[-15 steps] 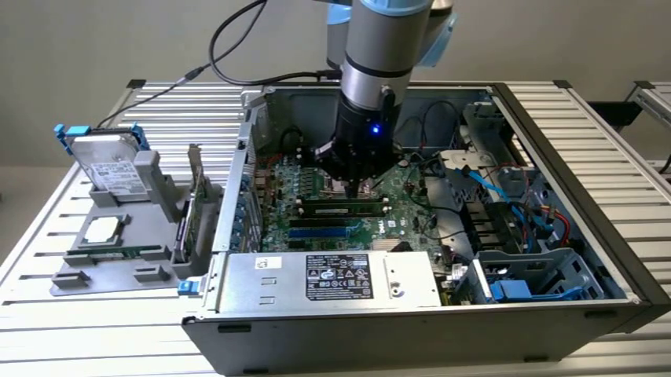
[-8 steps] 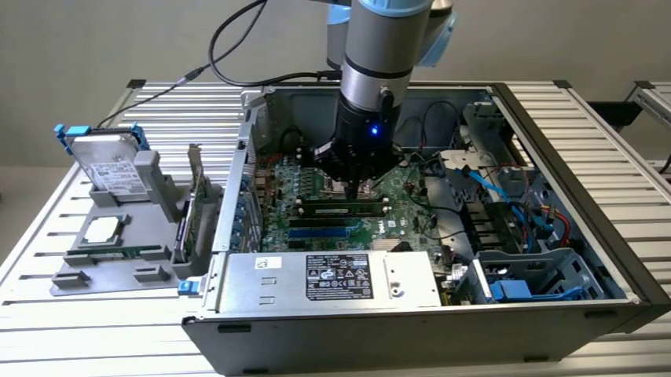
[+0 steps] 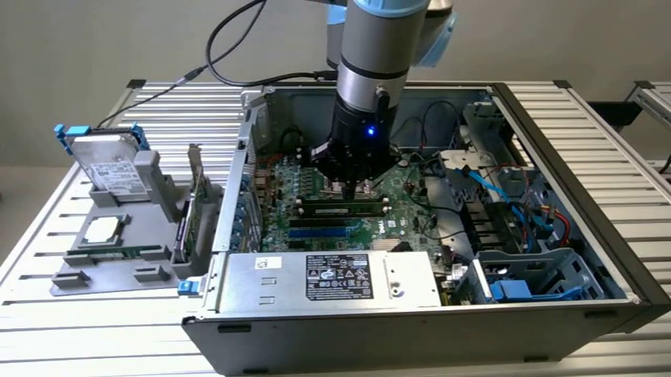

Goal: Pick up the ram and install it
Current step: 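Press down the ram until it locks into place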

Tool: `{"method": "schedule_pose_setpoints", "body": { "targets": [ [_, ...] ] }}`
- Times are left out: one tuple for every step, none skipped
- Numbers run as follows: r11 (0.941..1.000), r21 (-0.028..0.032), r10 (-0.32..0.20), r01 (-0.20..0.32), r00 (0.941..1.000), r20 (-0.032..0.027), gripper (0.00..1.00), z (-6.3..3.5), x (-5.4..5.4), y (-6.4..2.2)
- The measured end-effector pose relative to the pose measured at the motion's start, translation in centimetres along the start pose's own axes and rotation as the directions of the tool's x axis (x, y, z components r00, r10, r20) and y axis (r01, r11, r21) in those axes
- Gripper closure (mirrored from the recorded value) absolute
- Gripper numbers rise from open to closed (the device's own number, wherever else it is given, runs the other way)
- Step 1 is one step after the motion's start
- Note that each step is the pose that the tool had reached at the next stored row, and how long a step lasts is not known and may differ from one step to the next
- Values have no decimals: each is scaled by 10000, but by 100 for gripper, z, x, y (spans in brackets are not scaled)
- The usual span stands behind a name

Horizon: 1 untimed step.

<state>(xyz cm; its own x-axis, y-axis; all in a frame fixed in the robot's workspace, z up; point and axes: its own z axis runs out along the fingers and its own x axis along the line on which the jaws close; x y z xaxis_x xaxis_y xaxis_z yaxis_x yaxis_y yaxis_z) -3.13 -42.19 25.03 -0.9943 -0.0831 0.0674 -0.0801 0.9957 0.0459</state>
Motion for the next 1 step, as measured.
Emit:
{"method": "schedule_pose_setpoints", "body": {
  "targets": [
    [10000, 0, 0, 0, 10000, 0, 90, 0, 0, 0]
  ]
}}
